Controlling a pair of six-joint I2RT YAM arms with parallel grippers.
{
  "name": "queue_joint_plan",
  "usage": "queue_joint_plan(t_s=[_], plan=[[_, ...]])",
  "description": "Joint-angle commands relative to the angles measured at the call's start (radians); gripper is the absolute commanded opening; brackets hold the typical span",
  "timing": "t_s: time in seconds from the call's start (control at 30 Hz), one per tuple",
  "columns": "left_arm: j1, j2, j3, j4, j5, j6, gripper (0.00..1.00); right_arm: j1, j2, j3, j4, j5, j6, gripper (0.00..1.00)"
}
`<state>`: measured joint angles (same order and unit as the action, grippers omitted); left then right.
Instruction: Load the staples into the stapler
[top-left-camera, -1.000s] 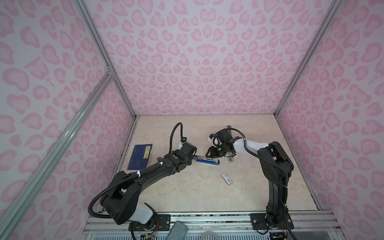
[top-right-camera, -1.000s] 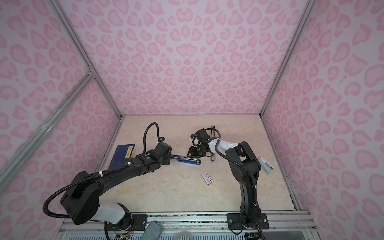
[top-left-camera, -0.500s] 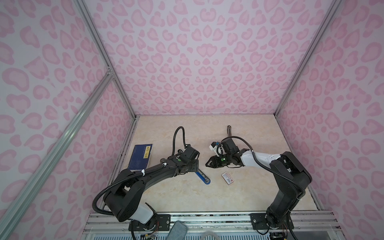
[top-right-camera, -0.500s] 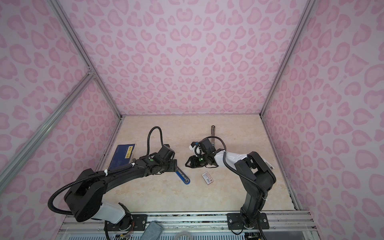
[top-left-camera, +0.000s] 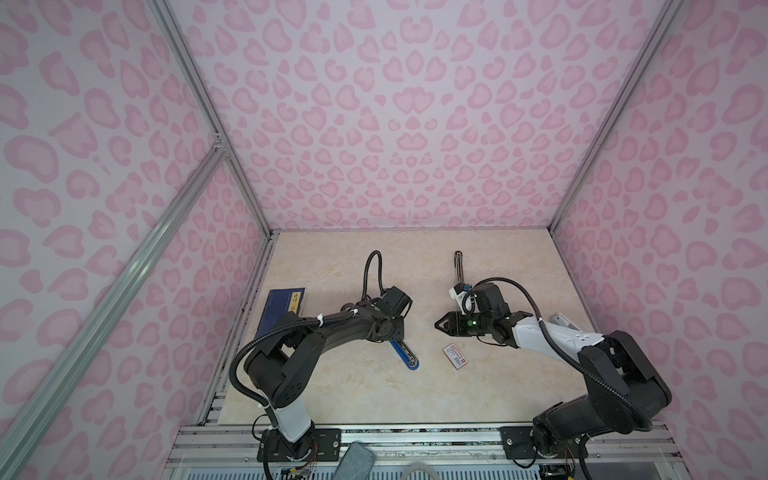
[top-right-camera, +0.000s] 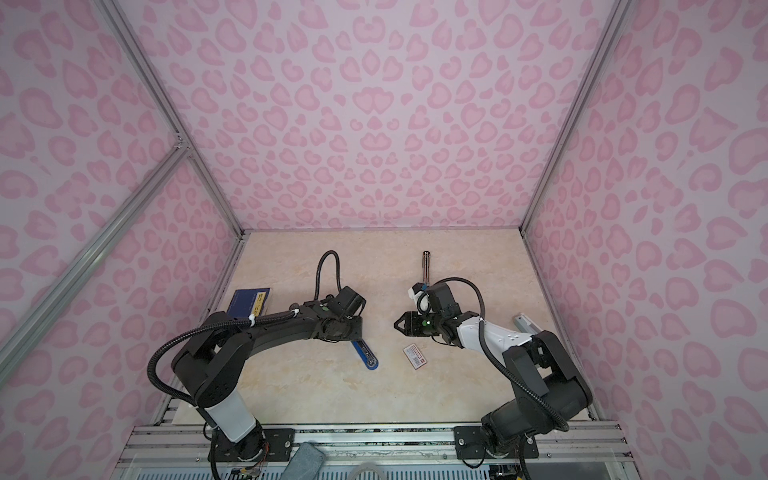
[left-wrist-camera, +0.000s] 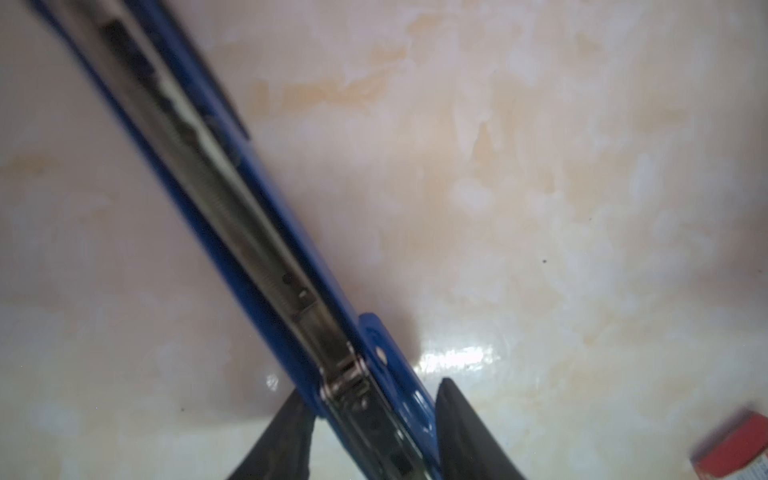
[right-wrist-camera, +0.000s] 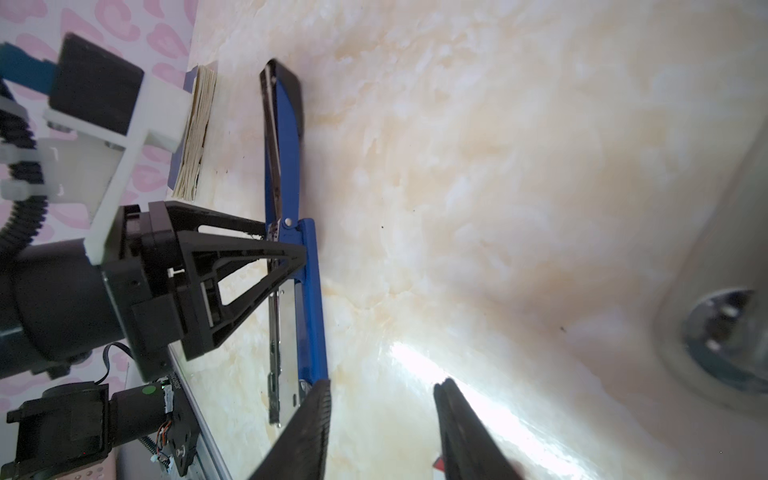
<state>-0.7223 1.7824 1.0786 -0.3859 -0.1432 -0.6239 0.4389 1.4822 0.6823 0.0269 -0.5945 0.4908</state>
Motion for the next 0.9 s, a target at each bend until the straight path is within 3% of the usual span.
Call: queue_joint_plan(t_s=[0.0,0.07,0.7,0.83,0.87], plan=[[0.014,0.053,0.077,-0.023,-0.051,0.081,0.37,-0.017,-0.018,-0.024,0.024,0.031,0.027,0.44],[0.033,0.097,0.129,-0.035,-0.053,0.112,0.3,-0.029,-0.032,-0.034,0.022,0.039,0.033,0.43],[0.196,0.419,0.614,-0.121,-0.027,0.285,0.29,-0.107,-0.177,-0.07,-0.111,0.167,0.048,0.43],[0.203,0.425,0.629,-0.123,-0.033,0.286,0.35,-0.062,-0.169,-0.027,-0.209,0.235,0.002,0.47],[0.204,0.421,0.63,-0.122,-0.035,0.286,0.41,-0.049,-0.165,-0.016,-0.23,0.25,-0.009,0.48]])
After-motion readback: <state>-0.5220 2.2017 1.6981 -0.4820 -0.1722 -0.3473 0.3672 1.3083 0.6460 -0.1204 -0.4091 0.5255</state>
